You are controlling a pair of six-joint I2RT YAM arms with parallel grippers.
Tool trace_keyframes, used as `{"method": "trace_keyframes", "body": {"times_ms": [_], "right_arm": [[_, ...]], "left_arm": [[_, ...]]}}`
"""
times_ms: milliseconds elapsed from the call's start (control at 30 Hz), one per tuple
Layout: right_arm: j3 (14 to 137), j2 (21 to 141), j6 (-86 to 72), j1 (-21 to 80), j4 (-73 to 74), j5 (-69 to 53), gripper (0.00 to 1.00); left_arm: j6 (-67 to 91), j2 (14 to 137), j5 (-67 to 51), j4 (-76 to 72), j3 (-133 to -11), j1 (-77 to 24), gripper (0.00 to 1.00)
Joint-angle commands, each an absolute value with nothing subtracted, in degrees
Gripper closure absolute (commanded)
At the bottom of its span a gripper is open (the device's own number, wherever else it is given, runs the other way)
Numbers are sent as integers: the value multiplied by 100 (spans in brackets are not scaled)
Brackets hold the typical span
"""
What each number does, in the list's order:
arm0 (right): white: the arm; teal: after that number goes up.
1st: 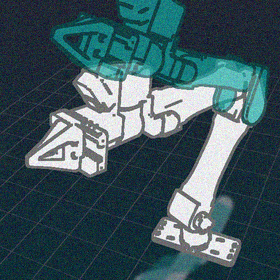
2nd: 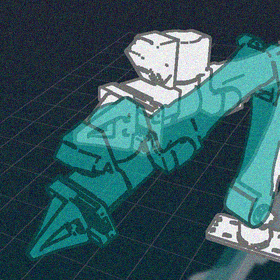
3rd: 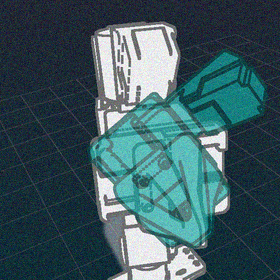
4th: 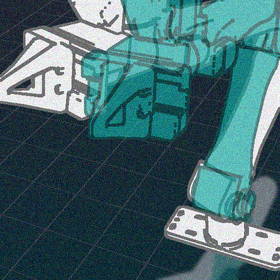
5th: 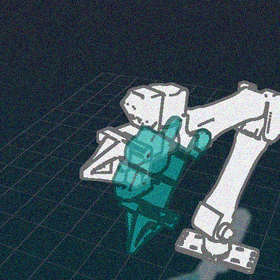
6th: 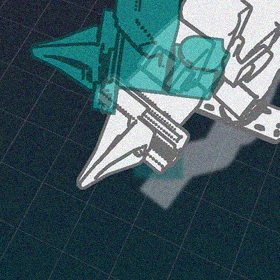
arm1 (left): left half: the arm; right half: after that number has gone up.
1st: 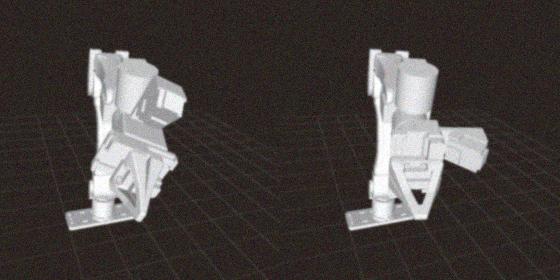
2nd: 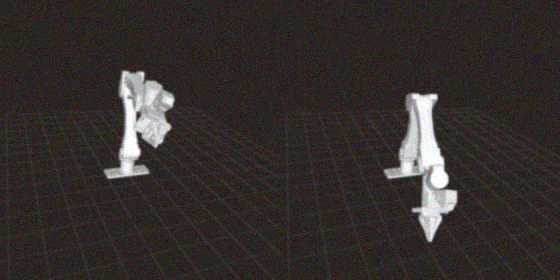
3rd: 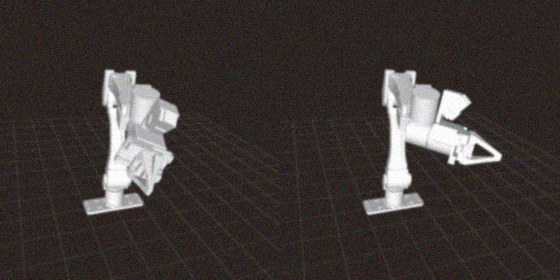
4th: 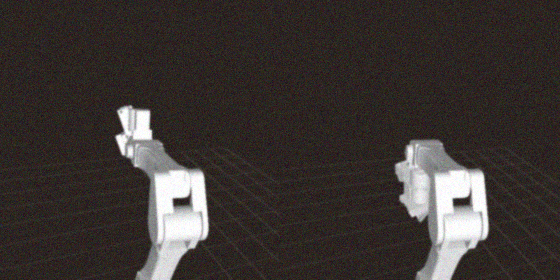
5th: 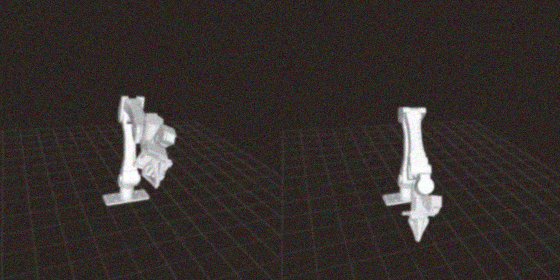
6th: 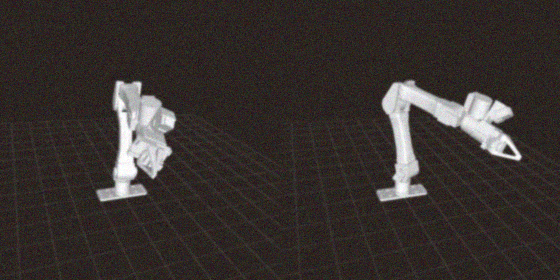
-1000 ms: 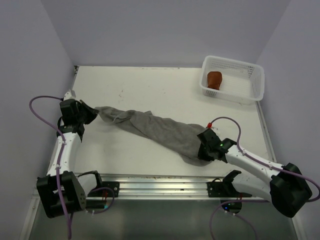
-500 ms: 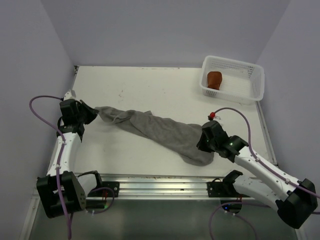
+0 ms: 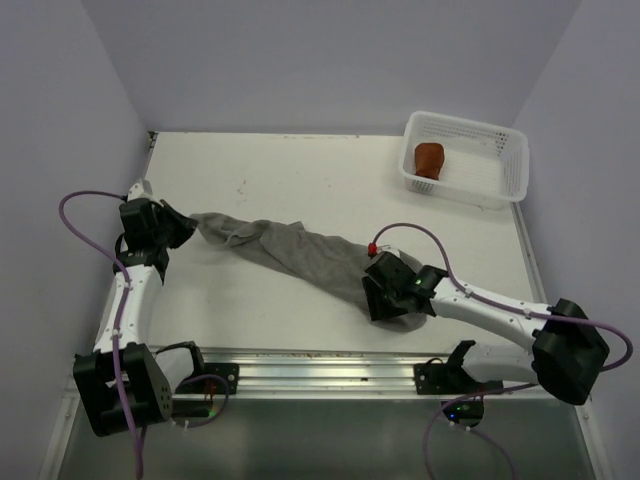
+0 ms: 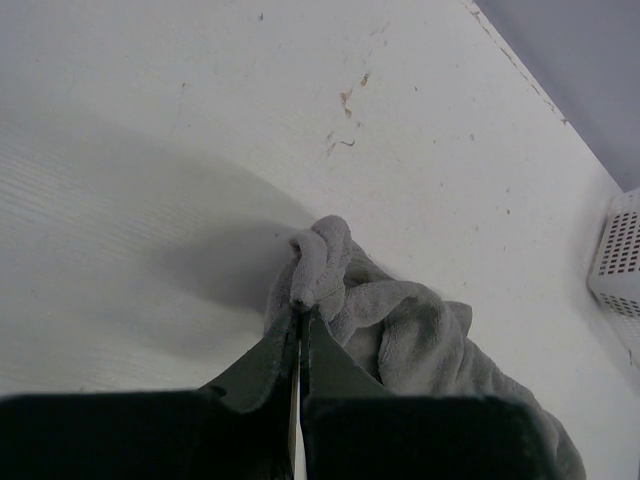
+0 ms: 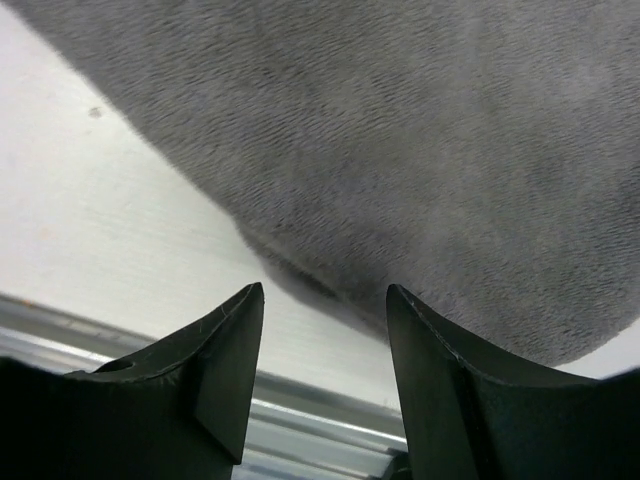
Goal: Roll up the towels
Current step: Flatten the towel
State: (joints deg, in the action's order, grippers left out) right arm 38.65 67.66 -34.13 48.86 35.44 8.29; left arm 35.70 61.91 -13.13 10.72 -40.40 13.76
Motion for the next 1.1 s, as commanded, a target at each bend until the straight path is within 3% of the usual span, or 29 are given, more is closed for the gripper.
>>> {"method": "trace_keyframes", "body": {"times_ms": [0,167,233,300,333,400,633,767,1067], "right_arm": [[3902,7074,-3217,4904,3331,1528,43],[3858,7312,-3296,4904,3156,2021,43],[3832,7478,-3287,4904,2981,1960,51],[3849,7550,-3296,4904,2910,1803,66],[3850,7567,-3296,4904,2840,1706,85],[3919,7445,-3305,4896,2865,1617,99],[4648,6347,-3217,4546,3936,1934,100],[4948,5837,-3094,3518,3938,883,100],[5528,6494,-2567,1601,3982,-543,100]], "left_arm": [[3393,6108,-1432,800,-4017,1415,100],[3384,6108,-1450,782,-4008,1415,100],[3375,6135,-1485,773,-4008,1424,100],[3375,6135,-1494,782,-4008,1415,100],[3375,6126,-1494,782,-4008,1415,100],[3358,6108,-1494,791,-4017,1415,100],[3322,5968,-1302,896,-4122,1415,100],[3375,5880,-1151,931,-4288,1415,100],[3481,5617,-906,1519,-4763,1415,100]]}}
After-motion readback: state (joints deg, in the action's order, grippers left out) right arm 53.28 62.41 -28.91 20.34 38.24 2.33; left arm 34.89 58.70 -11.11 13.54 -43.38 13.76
